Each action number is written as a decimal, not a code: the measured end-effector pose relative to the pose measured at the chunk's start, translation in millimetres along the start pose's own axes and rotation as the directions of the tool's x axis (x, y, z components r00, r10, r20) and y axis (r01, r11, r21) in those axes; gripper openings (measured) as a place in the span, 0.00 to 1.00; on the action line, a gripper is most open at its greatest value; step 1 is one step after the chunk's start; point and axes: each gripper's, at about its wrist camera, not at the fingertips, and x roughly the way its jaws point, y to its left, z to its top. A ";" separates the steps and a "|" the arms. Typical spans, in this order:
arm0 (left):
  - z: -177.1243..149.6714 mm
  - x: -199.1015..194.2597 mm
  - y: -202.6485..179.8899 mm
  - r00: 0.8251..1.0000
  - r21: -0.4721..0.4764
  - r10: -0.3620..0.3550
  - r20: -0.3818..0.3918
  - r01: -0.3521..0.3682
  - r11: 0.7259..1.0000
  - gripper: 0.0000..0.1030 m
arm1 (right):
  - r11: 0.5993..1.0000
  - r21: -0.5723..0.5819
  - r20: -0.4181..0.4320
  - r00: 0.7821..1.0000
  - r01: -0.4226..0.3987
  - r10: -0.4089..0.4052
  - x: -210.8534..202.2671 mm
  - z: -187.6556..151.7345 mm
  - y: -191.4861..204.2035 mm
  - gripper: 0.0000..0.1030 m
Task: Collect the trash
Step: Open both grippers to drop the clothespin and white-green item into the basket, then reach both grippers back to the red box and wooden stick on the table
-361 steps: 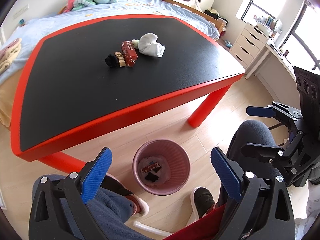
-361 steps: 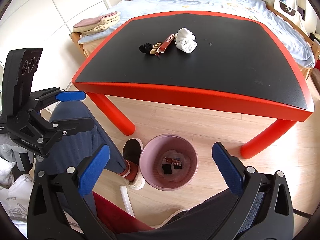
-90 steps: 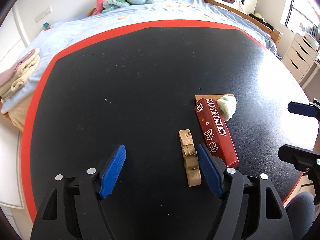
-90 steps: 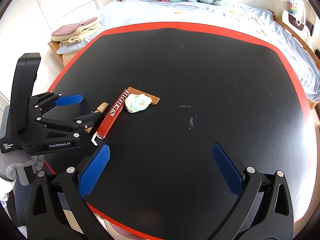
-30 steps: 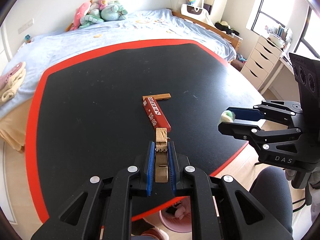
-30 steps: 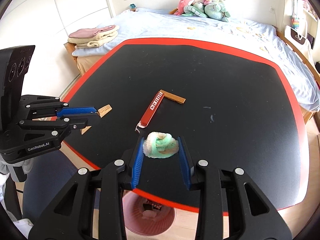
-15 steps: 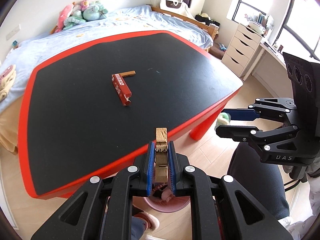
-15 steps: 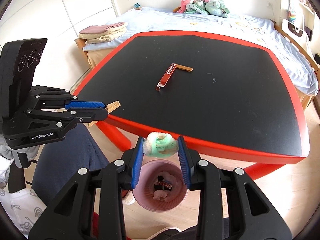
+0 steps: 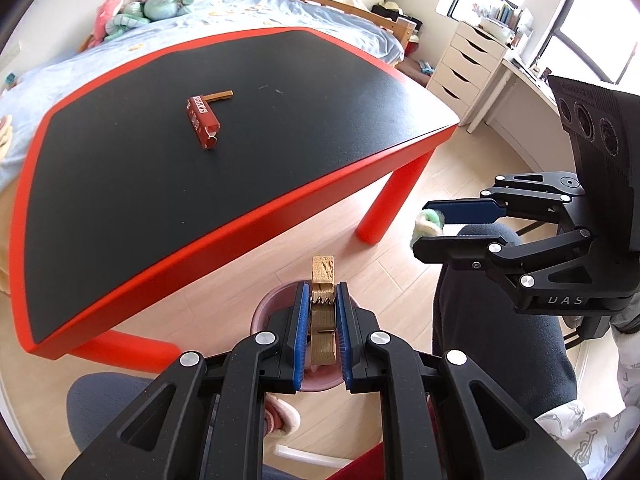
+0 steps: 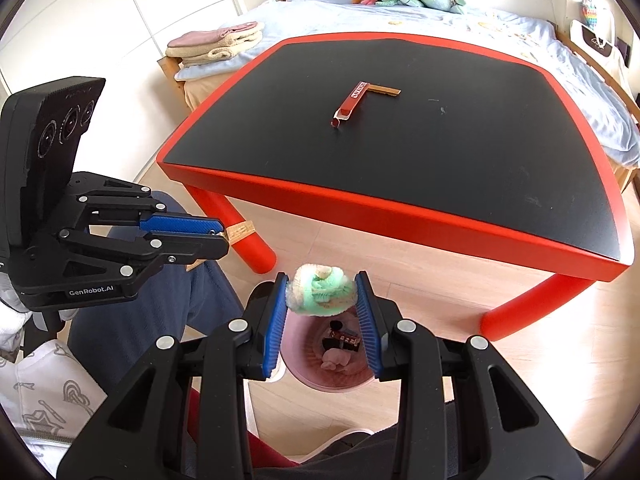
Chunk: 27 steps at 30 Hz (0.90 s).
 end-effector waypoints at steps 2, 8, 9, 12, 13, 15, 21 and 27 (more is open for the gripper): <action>-0.9 1.0 -1.1 1.000 0.000 -0.003 -0.002 0.003 1.000 0.13 | 1.000 0.002 -0.003 1.000 -0.004 0.004 0.3 0.0 -0.2 0.33; -1.3 3.1 -0.1 1.000 -0.004 -0.018 -0.011 0.018 1.000 0.18 | 1.000 0.005 -0.017 1.000 -0.019 0.020 1.6 -1.8 -1.4 0.45; -1.4 3.9 1.9 1.000 -0.011 -0.023 -0.014 0.023 1.000 0.30 | 1.000 0.004 -0.020 1.000 -0.016 0.016 2.6 -1.3 -2.0 0.68; -3.2 3.2 9.4 1.000 -0.041 0.000 0.005 0.000 0.999 0.84 | 1.000 0.020 -0.009 1.000 -0.003 0.003 2.7 -3.9 -6.6 0.87; -3.7 2.9 11.2 1.000 -0.049 0.011 0.008 -0.011 0.999 0.85 | 1.000 0.026 -0.015 1.000 0.010 -0.010 4.6 -4.3 -8.5 0.90; -4.3 4.6 14.6 0.999 -0.062 0.037 -0.004 -0.037 0.997 0.88 | 0.999 0.033 -0.022 1.000 0.020 -0.019 6.7 -6.3 -10.9 0.93; -4.6 2.2 21.3 0.998 -0.090 0.058 0.001 -0.058 0.994 0.92 | 0.999 0.041 -0.032 0.999 0.029 -0.027 11.3 -8.2 -12.4 0.97; -3.0 0.6 24.0 0.998 -0.104 0.067 0.006 -0.066 0.992 0.92 | 0.999 0.044 -0.027 0.999 0.031 -0.030 11.0 -7.4 -12.8 0.97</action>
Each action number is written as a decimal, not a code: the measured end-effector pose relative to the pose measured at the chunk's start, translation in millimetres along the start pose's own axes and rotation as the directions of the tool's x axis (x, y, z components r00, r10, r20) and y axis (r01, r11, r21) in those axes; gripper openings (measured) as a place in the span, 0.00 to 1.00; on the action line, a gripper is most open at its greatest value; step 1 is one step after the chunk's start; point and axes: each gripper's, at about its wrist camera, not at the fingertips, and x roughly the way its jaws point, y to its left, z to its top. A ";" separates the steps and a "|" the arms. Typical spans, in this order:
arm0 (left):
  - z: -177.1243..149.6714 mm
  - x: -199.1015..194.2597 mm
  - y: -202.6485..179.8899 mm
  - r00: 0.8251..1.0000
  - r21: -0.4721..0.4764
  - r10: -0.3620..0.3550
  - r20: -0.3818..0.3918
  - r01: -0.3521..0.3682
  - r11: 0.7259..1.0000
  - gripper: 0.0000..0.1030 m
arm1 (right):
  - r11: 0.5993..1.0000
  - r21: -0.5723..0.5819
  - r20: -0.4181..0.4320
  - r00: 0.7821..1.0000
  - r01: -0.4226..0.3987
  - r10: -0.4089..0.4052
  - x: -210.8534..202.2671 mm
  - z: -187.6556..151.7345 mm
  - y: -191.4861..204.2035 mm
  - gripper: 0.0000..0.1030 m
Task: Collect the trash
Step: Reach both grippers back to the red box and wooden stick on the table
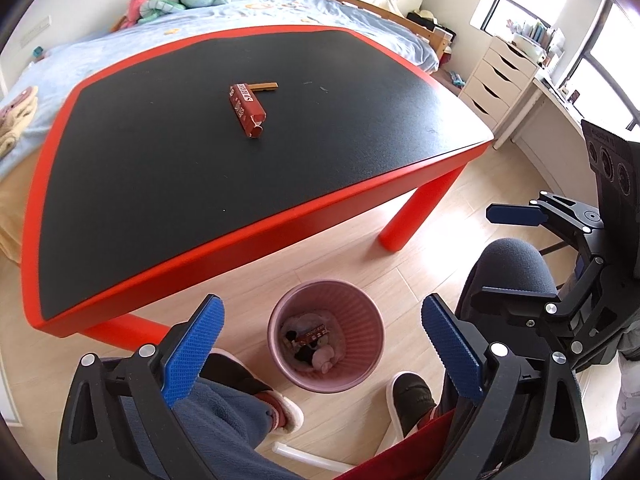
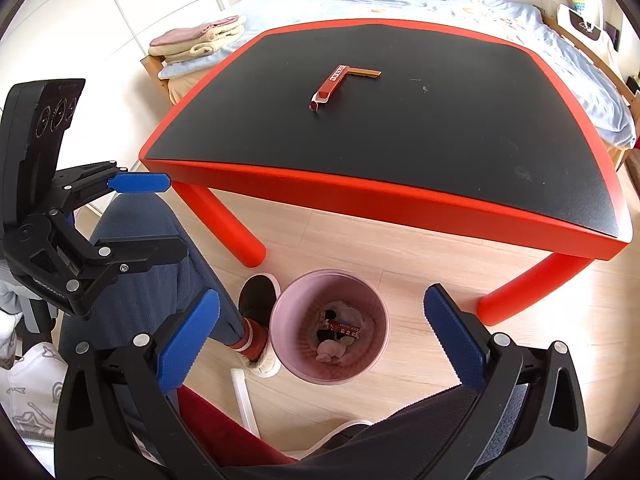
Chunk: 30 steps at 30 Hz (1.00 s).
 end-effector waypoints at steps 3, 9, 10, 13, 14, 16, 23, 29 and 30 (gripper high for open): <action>1.1 -1.3 0.1 1.000 -0.004 0.001 0.002 -0.001 1.000 0.92 | 1.000 0.000 0.005 1.000 0.000 0.000 -1.5 2.0 -1.0 0.97; 4.6 -3.1 4.1 1.000 -0.017 0.004 0.006 -0.004 1.000 0.92 | 1.000 -0.002 0.014 1.000 -0.002 0.002 -3.8 7.3 -2.7 0.97; 6.6 -3.4 4.9 1.000 -0.018 0.006 0.007 -0.006 1.000 0.92 | 1.000 -0.003 0.017 1.000 -0.003 0.003 -4.1 8.8 -3.1 0.97; 13.6 -5.4 7.0 1.000 -0.020 0.017 0.019 -0.017 1.000 0.92 | 1.000 -0.007 0.028 1.000 0.000 0.000 -6.9 14.8 -5.4 0.97; 16.8 -6.0 8.1 0.999 -0.020 0.020 0.025 -0.020 1.000 0.92 | 1.000 -0.007 0.034 0.999 -0.001 0.001 -7.6 17.6 -6.4 0.97; 23.2 -6.4 10.1 0.999 -0.021 0.028 0.033 -0.028 0.999 0.92 | 1.000 -0.005 0.044 0.999 0.004 -0.003 -8.5 25.0 -9.1 0.97; 53.0 -2.9 24.0 0.997 -0.045 0.051 0.057 -0.048 0.998 0.92 | 0.999 -0.019 0.069 0.997 0.026 -0.025 -5.5 60.1 -21.2 0.97; 82.1 10.3 33.6 0.995 -0.056 0.075 0.063 -0.071 0.996 0.92 | 0.999 -0.013 0.086 0.995 0.046 -0.044 5.8 97.7 -39.7 0.97; 87.8 14.1 34.9 0.995 -0.058 0.080 0.062 -0.076 0.995 0.92 | 0.999 -0.011 0.088 0.995 0.052 -0.051 8.6 104.2 -43.4 0.97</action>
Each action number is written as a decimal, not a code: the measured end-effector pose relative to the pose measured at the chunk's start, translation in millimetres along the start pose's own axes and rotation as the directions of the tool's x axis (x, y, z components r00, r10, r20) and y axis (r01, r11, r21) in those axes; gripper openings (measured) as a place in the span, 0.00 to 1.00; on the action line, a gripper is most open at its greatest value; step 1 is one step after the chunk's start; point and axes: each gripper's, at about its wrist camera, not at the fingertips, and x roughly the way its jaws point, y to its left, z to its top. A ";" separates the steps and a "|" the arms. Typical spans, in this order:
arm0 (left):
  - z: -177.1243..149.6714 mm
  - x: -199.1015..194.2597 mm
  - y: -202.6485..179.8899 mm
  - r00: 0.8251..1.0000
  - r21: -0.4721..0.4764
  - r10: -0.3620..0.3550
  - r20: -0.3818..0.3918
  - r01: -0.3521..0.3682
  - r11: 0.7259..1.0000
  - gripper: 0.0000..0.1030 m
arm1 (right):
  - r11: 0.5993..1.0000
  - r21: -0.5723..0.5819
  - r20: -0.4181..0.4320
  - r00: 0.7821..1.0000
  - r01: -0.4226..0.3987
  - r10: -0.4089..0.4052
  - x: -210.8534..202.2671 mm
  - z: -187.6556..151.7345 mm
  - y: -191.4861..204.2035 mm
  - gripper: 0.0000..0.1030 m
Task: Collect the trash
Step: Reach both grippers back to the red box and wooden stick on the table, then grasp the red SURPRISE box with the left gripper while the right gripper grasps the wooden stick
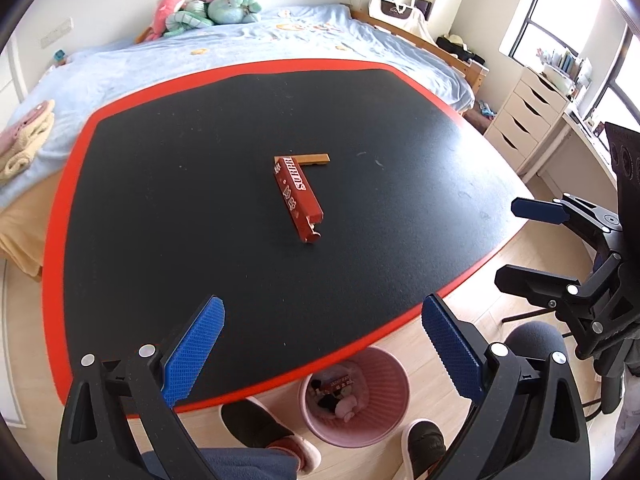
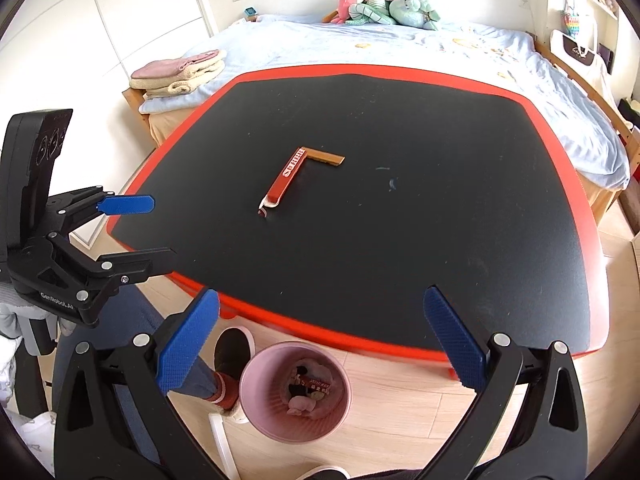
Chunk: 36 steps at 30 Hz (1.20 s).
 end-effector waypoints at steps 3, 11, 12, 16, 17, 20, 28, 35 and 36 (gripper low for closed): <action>13.6 12.7 1.6 1.000 -0.004 0.011 -0.005 -0.011 1.000 0.92 | 1.000 -0.007 0.000 1.000 0.018 -0.018 11.5 15.9 -8.3 0.97; 38.7 51.9 8.9 0.998 -0.032 0.043 -0.038 -0.044 0.999 0.92 | 0.999 -0.005 -0.031 0.999 0.045 -0.045 51.6 48.0 -30.2 0.97; 41.1 57.5 10.2 0.998 -0.038 0.048 -0.042 -0.050 0.998 0.92 | 0.999 -0.001 -0.036 0.998 0.046 -0.046 56.5 51.1 -33.4 0.97; 47.0 74.2 14.9 0.996 -0.055 0.079 -0.050 -0.081 0.995 0.92 | 0.999 0.018 -0.047 0.998 0.049 -0.049 71.3 59.7 -43.7 0.97; 48.2 77.3 15.8 0.995 -0.057 0.089 -0.049 -0.092 0.994 0.92 | 0.999 0.022 -0.050 0.998 0.049 -0.048 75.3 61.5 -46.2 0.97; 50.6 85.8 18.2 0.992 -0.061 0.115 -0.047 -0.118 0.991 0.92 | 0.999 0.027 -0.059 0.997 0.046 -0.044 85.2 66.0 -51.2 0.97; 52.7 96.1 27.1 0.987 -0.062 0.152 -0.043 -0.154 0.986 0.92 | 0.999 0.016 -0.087 0.996 0.037 -0.036 112.7 78.0 -55.6 0.97; 54.3 98.3 31.9 0.987 -0.061 0.155 -0.032 -0.156 0.986 0.92 | 1.000 -0.006 -0.098 0.995 0.029 -0.030 127.8 86.1 -52.9 0.97; 54.1 98.5 33.2 0.987 -0.061 0.155 -0.031 -0.157 0.986 0.92 | 1.000 -0.011 -0.098 0.995 0.029 -0.030 130.3 87.8 -52.4 0.97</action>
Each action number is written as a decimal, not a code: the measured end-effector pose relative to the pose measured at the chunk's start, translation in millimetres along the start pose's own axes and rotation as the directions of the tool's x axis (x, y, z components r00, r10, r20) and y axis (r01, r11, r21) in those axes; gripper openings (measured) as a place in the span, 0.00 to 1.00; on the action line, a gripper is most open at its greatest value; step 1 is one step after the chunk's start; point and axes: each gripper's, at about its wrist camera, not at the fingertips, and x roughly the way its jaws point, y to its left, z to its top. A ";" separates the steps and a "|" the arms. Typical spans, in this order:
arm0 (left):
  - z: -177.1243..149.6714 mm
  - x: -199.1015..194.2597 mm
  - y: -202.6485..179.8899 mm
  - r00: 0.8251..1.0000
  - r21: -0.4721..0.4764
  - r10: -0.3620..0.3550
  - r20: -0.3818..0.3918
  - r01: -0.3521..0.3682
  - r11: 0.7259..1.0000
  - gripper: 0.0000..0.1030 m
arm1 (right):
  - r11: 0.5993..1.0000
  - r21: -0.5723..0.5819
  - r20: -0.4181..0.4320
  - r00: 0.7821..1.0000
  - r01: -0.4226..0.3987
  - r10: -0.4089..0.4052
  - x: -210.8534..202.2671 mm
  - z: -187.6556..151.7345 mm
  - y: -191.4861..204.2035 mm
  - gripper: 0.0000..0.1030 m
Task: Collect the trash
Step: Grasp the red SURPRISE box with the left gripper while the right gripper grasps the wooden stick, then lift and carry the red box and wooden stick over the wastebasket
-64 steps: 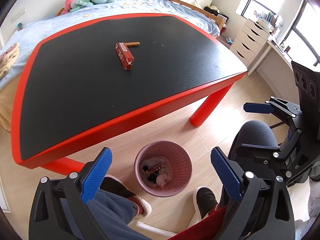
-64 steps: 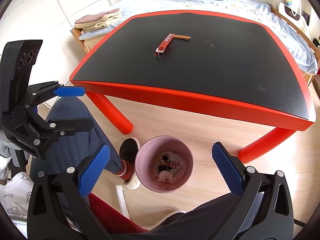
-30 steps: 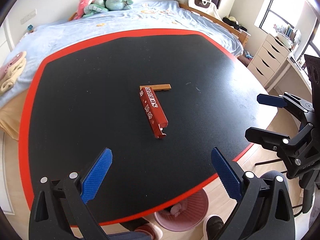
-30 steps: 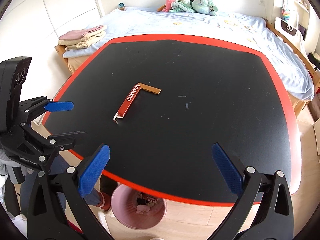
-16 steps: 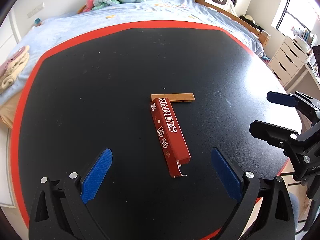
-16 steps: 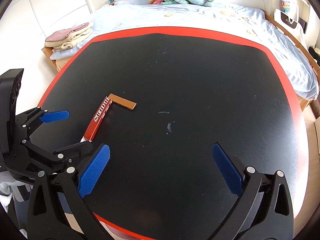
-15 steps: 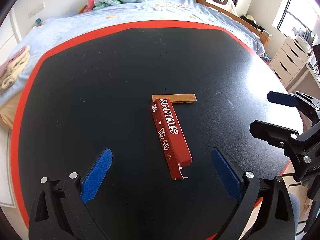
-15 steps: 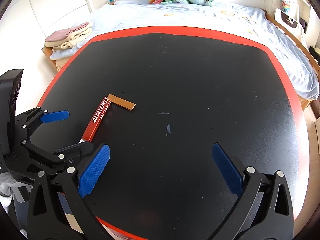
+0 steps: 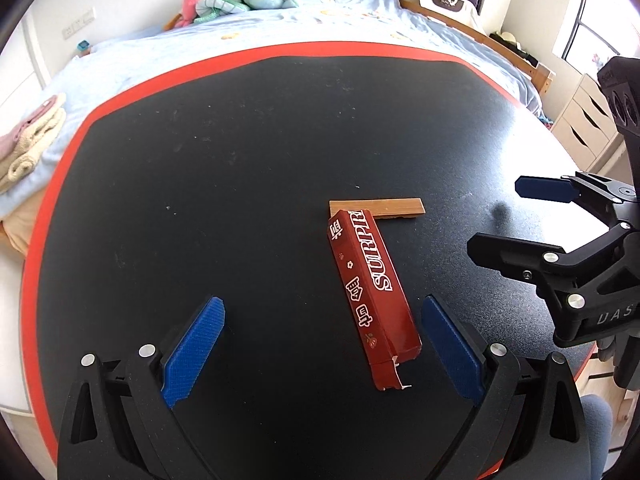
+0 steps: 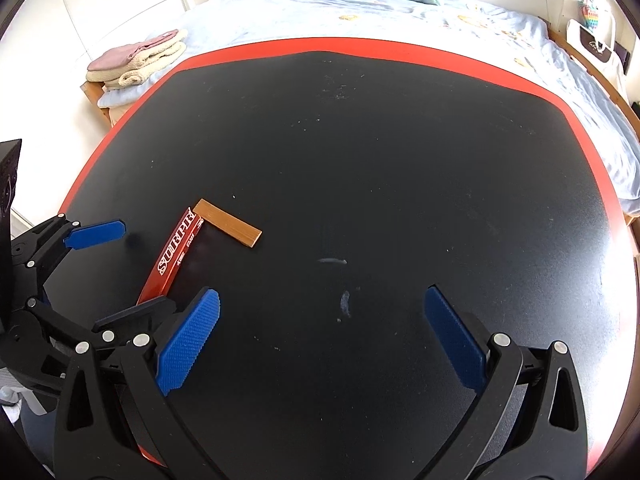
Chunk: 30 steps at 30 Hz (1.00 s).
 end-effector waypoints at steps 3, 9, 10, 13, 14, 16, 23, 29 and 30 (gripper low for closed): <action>1.6 1.8 -0.4 1.000 0.001 0.005 0.004 -0.005 1.000 0.88 | 1.000 -0.019 0.000 1.000 0.003 -0.003 6.3 6.4 3.3 0.97; 3.3 1.2 3.6 1.000 0.011 0.015 0.014 -0.015 1.000 0.80 | 0.998 -0.065 -0.017 1.000 0.001 -0.002 21.4 17.2 10.8 0.97; 3.5 0.6 4.7 1.000 0.011 0.017 0.015 -0.017 1.000 0.78 | 0.997 -0.074 -0.013 1.000 0.005 -0.006 22.3 18.3 11.0 0.97; 4.7 -0.9 6.8 0.999 0.015 0.027 0.020 -0.027 1.000 0.68 | 0.996 -0.091 -0.009 1.000 0.000 -0.001 26.1 23.9 13.6 0.97; 5.0 -1.3 7.8 0.999 0.017 0.029 0.021 -0.029 0.999 0.65 | 0.995 -0.099 -0.008 1.000 -0.002 0.001 27.2 25.8 15.5 0.97; 6.4 -1.6 7.5 0.999 0.021 0.036 0.025 -0.036 0.999 0.59 | 0.993 -0.117 -0.004 1.000 -0.016 0.016 27.8 28.1 20.1 0.97; 7.2 -4.3 18.0 0.999 0.022 0.034 0.029 -0.035 0.999 0.32 | 0.981 -0.192 0.017 1.000 -0.003 0.006 26.9 33.9 37.7 0.64; 10.4 -3.2 21.3 1.000 0.020 0.018 0.025 -0.019 1.000 0.14 | 0.975 -0.222 0.013 1.000 -0.019 0.023 23.1 32.9 46.0 0.25; 10.6 -3.1 21.6 1.000 0.018 0.010 0.024 -0.010 1.000 0.14 | 0.975 -0.222 0.011 1.000 -0.021 0.024 22.9 33.3 47.6 0.13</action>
